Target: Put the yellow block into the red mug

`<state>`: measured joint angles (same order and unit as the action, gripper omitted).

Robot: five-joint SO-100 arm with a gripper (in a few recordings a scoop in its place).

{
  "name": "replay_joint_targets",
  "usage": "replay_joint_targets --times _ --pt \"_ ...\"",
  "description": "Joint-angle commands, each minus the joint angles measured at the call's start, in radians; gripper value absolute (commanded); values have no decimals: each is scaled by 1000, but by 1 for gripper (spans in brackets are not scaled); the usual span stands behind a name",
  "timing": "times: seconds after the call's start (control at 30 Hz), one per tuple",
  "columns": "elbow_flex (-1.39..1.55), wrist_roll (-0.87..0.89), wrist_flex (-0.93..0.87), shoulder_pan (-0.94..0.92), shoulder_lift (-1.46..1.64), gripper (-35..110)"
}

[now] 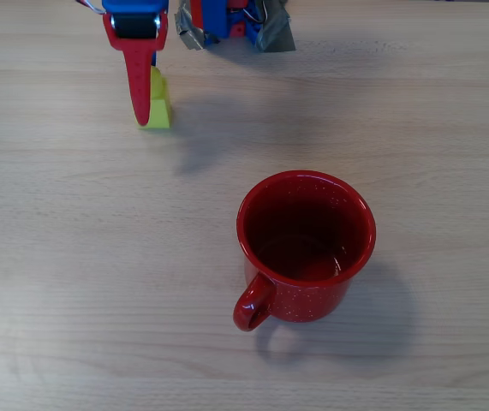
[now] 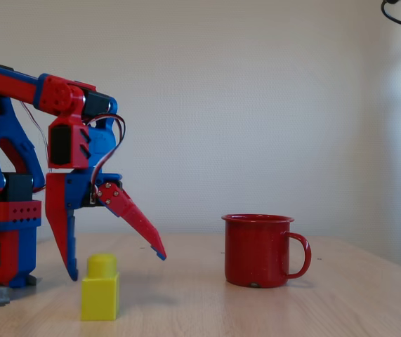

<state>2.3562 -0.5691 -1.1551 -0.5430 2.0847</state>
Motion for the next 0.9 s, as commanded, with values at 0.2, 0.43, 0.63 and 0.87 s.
replay_joint_targets --times 0.2,0.43,0.63,0.87 --pt "6 18 67 21 -43 48" --pt "25 20 103 34 -48 48" --pt "28 15 127 41 -52 36" --pt "26 12 137 46 -52 0"
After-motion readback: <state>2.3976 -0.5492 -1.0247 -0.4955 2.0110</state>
